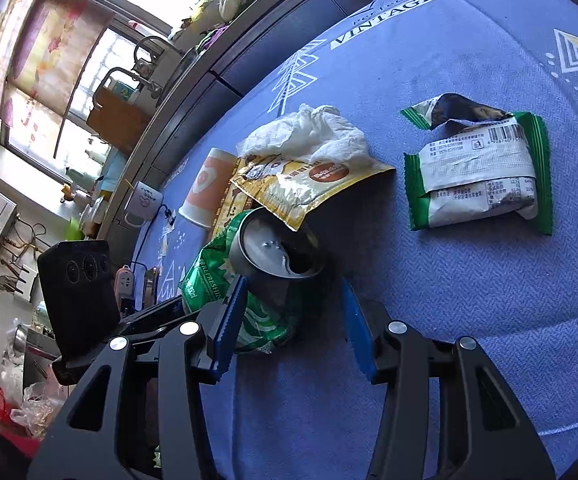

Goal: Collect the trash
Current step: 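Grasp the green beer can with the left tool while the right tool grasps the yellow snack bag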

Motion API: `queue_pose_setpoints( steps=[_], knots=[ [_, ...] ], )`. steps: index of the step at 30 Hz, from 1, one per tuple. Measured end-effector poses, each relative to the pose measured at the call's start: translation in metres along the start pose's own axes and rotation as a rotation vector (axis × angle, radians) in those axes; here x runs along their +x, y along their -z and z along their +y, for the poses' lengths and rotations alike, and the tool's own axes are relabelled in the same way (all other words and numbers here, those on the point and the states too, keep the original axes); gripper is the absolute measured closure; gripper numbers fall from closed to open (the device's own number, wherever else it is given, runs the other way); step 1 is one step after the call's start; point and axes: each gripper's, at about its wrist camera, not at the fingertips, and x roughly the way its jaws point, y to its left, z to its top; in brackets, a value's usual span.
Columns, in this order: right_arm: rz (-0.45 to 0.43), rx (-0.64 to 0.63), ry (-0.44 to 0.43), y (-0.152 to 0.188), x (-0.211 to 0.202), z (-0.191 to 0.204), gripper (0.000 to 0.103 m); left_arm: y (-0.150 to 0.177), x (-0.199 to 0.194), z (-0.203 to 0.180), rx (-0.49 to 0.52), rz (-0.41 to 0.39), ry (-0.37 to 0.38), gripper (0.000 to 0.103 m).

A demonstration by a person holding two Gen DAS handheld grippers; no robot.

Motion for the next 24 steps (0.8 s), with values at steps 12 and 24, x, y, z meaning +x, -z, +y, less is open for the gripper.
queue_pose_setpoints(
  steps=[12, 24],
  knots=[
    [-0.051, 0.311, -0.106, -0.034, 0.016, -0.045, 0.066, 0.02, -0.063, 0.019, -0.016, -0.082, -0.009, 0.045],
    [-0.003, 0.186, -0.167, -0.01, 0.001, -0.012, 0.102, 0.007, -0.08, -0.002, 0.017, -0.132, 0.011, 0.049]
  ],
)
